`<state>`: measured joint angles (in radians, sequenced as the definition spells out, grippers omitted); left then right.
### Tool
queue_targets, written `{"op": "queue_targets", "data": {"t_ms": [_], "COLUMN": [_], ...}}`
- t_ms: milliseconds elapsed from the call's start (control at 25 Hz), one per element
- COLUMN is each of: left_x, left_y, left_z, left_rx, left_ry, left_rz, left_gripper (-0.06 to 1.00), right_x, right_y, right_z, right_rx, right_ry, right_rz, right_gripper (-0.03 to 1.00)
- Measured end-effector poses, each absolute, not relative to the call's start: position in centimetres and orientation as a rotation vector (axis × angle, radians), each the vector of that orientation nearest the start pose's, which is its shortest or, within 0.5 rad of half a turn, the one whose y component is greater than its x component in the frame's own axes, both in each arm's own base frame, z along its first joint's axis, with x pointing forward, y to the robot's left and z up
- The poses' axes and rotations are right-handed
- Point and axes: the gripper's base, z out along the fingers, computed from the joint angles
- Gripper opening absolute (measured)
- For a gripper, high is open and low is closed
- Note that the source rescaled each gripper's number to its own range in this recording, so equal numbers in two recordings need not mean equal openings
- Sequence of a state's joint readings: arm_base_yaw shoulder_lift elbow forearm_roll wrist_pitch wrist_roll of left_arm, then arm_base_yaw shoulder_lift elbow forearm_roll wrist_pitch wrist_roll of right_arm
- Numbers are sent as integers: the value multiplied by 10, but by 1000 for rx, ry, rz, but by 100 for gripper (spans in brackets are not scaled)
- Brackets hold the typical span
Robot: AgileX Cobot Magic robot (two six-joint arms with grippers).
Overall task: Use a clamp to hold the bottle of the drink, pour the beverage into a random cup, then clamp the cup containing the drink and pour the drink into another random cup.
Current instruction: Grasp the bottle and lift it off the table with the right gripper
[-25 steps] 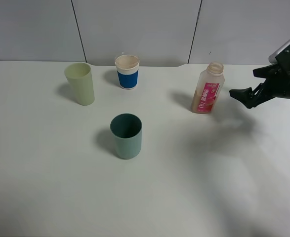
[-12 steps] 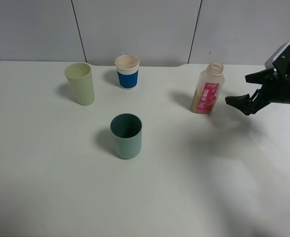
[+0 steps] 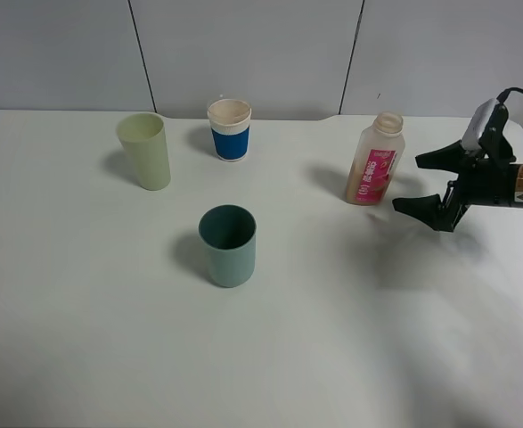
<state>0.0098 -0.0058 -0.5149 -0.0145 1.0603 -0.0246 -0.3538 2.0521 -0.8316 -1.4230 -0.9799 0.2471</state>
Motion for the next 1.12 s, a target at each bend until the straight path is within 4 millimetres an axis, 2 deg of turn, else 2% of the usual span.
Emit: {"op": "queue_targets", "data": {"t_ms": [120,160,200,320,480,720,840,1120], "left_x": [-8,-8,-8,-8,-8,-8,-8,-8], "left_y": [-1,-1,-1,-1,-1,-1,-1,-1], "left_z": [281,281,281,281,281,281,281,281], "left_rx": [-34,-34,-34,-34,-34,-34,-34,-34], "left_ry": [2023,2023,2023,2023,2023,2023,2023,2023], "left_rz": [-27,-27,-27,-27,-27,-27,-27,-27], "left_gripper": [100,100,100,100,100,100,100,100], "right_x": [327,327,329,332,349,354,355,355], "right_y": [-40,-39,-41,-45,-55,-57,-57,-53], "right_z": [96,95,97,99,108,97,81,86], "right_rx": [-1063,-1136,-1147,-1158,-1163,-1162,-1189,-1171], "right_ry": [1758,1689,1678,1664,1647,1680,1697,1631], "right_rz": [372,363,345,322,275,331,379,446], "right_gripper": [94,84,84,83,83,83,83,83]}}
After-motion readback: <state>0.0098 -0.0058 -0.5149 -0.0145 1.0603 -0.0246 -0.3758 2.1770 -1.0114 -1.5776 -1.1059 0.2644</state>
